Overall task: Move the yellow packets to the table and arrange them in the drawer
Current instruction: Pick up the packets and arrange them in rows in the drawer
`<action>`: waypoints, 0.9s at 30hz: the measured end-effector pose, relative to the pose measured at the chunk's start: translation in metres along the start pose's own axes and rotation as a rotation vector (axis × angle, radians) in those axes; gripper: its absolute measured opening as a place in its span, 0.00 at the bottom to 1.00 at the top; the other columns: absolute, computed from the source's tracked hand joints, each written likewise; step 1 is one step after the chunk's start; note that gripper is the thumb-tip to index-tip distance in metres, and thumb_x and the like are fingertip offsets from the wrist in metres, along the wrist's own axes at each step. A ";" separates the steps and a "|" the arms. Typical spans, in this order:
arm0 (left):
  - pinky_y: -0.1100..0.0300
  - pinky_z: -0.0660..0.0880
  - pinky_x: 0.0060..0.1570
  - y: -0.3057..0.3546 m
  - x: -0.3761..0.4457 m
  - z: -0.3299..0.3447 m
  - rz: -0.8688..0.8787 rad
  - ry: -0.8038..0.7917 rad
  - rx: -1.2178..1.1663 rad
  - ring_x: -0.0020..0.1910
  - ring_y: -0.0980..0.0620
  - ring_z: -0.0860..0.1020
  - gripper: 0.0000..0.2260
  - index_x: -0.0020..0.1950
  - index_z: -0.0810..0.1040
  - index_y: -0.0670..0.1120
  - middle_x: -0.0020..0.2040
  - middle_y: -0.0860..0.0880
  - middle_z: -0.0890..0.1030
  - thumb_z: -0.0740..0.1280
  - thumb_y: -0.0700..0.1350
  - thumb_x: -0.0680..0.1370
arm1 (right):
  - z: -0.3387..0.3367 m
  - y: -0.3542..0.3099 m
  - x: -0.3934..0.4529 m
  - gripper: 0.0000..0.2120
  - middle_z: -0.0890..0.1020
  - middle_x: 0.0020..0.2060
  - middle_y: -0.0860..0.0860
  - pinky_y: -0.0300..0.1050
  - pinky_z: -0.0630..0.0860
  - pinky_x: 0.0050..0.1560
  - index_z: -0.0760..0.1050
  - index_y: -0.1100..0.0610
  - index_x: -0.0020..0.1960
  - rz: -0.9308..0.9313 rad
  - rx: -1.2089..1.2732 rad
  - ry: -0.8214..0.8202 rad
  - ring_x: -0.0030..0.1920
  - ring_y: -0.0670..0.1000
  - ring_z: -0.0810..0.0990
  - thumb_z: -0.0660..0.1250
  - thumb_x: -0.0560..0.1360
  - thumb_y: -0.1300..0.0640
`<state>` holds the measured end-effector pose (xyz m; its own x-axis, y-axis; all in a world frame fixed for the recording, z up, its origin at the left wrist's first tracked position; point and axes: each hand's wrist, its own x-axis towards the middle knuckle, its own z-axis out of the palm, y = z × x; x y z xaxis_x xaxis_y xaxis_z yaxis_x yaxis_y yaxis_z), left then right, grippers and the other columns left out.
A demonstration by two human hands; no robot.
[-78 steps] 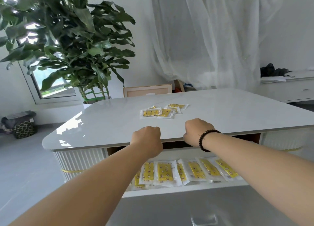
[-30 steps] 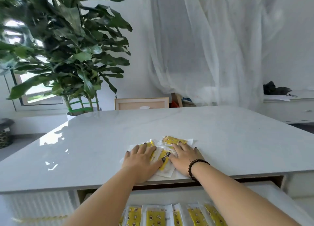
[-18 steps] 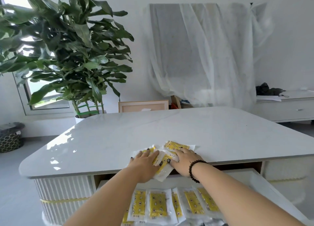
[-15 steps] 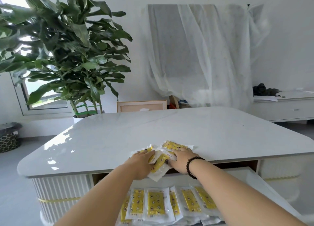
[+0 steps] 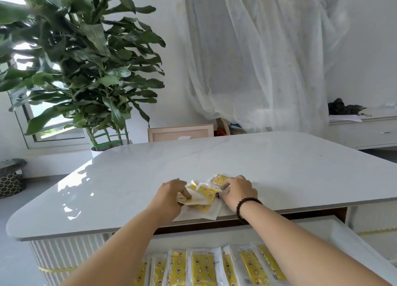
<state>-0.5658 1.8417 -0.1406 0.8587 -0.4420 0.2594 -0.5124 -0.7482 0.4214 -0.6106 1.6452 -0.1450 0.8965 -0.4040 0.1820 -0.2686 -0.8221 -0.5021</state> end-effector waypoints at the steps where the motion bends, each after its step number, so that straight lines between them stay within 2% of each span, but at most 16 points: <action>1: 0.51 0.56 0.73 -0.003 0.002 -0.001 0.004 0.061 0.005 0.76 0.50 0.59 0.26 0.36 0.73 0.64 0.72 0.52 0.69 0.64 0.29 0.71 | 0.002 0.001 0.003 0.07 0.72 0.59 0.49 0.46 0.70 0.58 0.78 0.46 0.51 0.015 0.034 0.018 0.59 0.52 0.72 0.65 0.74 0.51; 3: 0.52 0.52 0.75 -0.009 0.003 -0.004 -0.037 0.154 -0.066 0.78 0.49 0.54 0.23 0.37 0.77 0.64 0.75 0.51 0.64 0.68 0.32 0.73 | 0.003 0.001 0.009 0.08 0.71 0.60 0.49 0.44 0.70 0.56 0.77 0.47 0.52 0.031 0.054 0.036 0.59 0.52 0.73 0.66 0.74 0.52; 5: 0.60 0.58 0.70 -0.013 0.004 -0.007 -0.115 0.197 -0.229 0.76 0.48 0.59 0.20 0.39 0.80 0.59 0.76 0.48 0.64 0.68 0.32 0.73 | 0.005 0.001 0.012 0.12 0.70 0.61 0.49 0.44 0.70 0.56 0.76 0.48 0.57 0.034 0.046 0.047 0.60 0.52 0.72 0.66 0.74 0.51; 7: 0.62 0.67 0.63 -0.016 0.006 -0.006 -0.202 0.218 -0.389 0.71 0.46 0.69 0.20 0.38 0.81 0.57 0.68 0.46 0.73 0.68 0.30 0.73 | 0.006 0.000 0.011 0.15 0.69 0.62 0.50 0.45 0.71 0.59 0.74 0.49 0.60 0.034 0.030 0.056 0.62 0.52 0.71 0.66 0.74 0.49; 9: 0.59 0.74 0.55 -0.017 0.007 -0.005 -0.331 0.218 -0.608 0.58 0.44 0.79 0.18 0.40 0.83 0.51 0.56 0.44 0.81 0.65 0.27 0.73 | 0.008 -0.003 0.007 0.24 0.69 0.63 0.50 0.46 0.69 0.61 0.72 0.49 0.63 0.022 -0.024 0.013 0.63 0.53 0.68 0.65 0.71 0.40; 12: 0.57 0.78 0.50 -0.016 0.008 -0.010 -0.507 0.170 -0.944 0.47 0.43 0.82 0.17 0.51 0.81 0.35 0.48 0.36 0.82 0.56 0.23 0.73 | 0.007 -0.008 0.002 0.37 0.68 0.64 0.51 0.48 0.66 0.63 0.68 0.49 0.67 0.000 -0.119 -0.092 0.65 0.54 0.66 0.65 0.64 0.29; 14: 0.57 0.79 0.52 -0.013 0.005 -0.015 -0.503 0.128 -1.059 0.47 0.44 0.81 0.19 0.56 0.78 0.33 0.47 0.36 0.82 0.54 0.23 0.72 | 0.004 -0.011 0.001 0.37 0.68 0.64 0.51 0.49 0.66 0.63 0.68 0.49 0.67 0.005 -0.102 -0.118 0.66 0.54 0.65 0.66 0.64 0.30; 17: 0.53 0.76 0.60 -0.010 0.003 -0.022 -0.458 0.076 -1.257 0.52 0.44 0.79 0.14 0.58 0.77 0.31 0.50 0.37 0.80 0.62 0.27 0.72 | 0.000 -0.014 0.000 0.33 0.69 0.64 0.50 0.49 0.65 0.63 0.69 0.49 0.65 0.006 -0.069 -0.131 0.66 0.54 0.65 0.69 0.66 0.33; 19: 0.52 0.74 0.61 -0.008 0.001 -0.026 -0.415 0.003 -1.387 0.51 0.44 0.78 0.11 0.50 0.77 0.34 0.48 0.40 0.78 0.67 0.34 0.68 | -0.002 -0.015 0.000 0.32 0.69 0.63 0.49 0.49 0.66 0.63 0.70 0.48 0.64 0.022 -0.054 -0.142 0.66 0.53 0.66 0.70 0.66 0.34; 20: 0.52 0.75 0.58 -0.006 0.002 -0.027 -0.396 -0.027 -1.433 0.47 0.44 0.78 0.09 0.45 0.77 0.37 0.46 0.41 0.78 0.68 0.37 0.66 | -0.003 -0.015 -0.001 0.32 0.70 0.62 0.49 0.49 0.66 0.63 0.70 0.48 0.63 0.032 -0.049 -0.151 0.66 0.53 0.66 0.70 0.65 0.34; 22: 0.55 0.77 0.46 0.000 0.003 -0.026 -0.384 -0.008 -1.449 0.40 0.45 0.78 0.05 0.43 0.77 0.40 0.43 0.43 0.78 0.69 0.38 0.69 | -0.005 -0.014 -0.001 0.30 0.70 0.61 0.50 0.49 0.67 0.62 0.72 0.48 0.60 0.052 -0.039 -0.157 0.65 0.53 0.66 0.71 0.64 0.34; 24: 0.58 0.78 0.39 0.005 0.004 -0.023 -0.432 0.107 -1.266 0.38 0.47 0.80 0.06 0.49 0.81 0.38 0.44 0.43 0.82 0.70 0.36 0.74 | -0.009 -0.013 -0.003 0.28 0.69 0.59 0.50 0.48 0.67 0.61 0.73 0.48 0.57 0.064 -0.021 -0.154 0.63 0.53 0.67 0.72 0.63 0.34; 26: 0.56 0.80 0.41 0.005 0.005 -0.017 -0.436 0.189 -1.072 0.41 0.46 0.82 0.16 0.60 0.80 0.41 0.50 0.43 0.83 0.72 0.33 0.72 | -0.010 -0.010 -0.003 0.26 0.69 0.55 0.49 0.48 0.68 0.61 0.74 0.48 0.53 0.081 0.016 -0.156 0.61 0.53 0.67 0.73 0.61 0.34; 27: 0.53 0.80 0.44 0.005 0.004 -0.014 -0.428 0.181 -1.050 0.44 0.45 0.83 0.23 0.64 0.77 0.45 0.53 0.44 0.82 0.73 0.31 0.71 | -0.008 -0.007 -0.002 0.24 0.70 0.54 0.48 0.47 0.68 0.60 0.75 0.47 0.51 0.090 0.039 -0.150 0.60 0.53 0.68 0.73 0.61 0.35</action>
<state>-0.5649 1.8435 -0.1252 0.9939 -0.1101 0.0055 -0.0056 -0.0007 1.0000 -0.6130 1.6486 -0.1344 0.9126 -0.4088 0.0079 -0.3393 -0.7679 -0.5433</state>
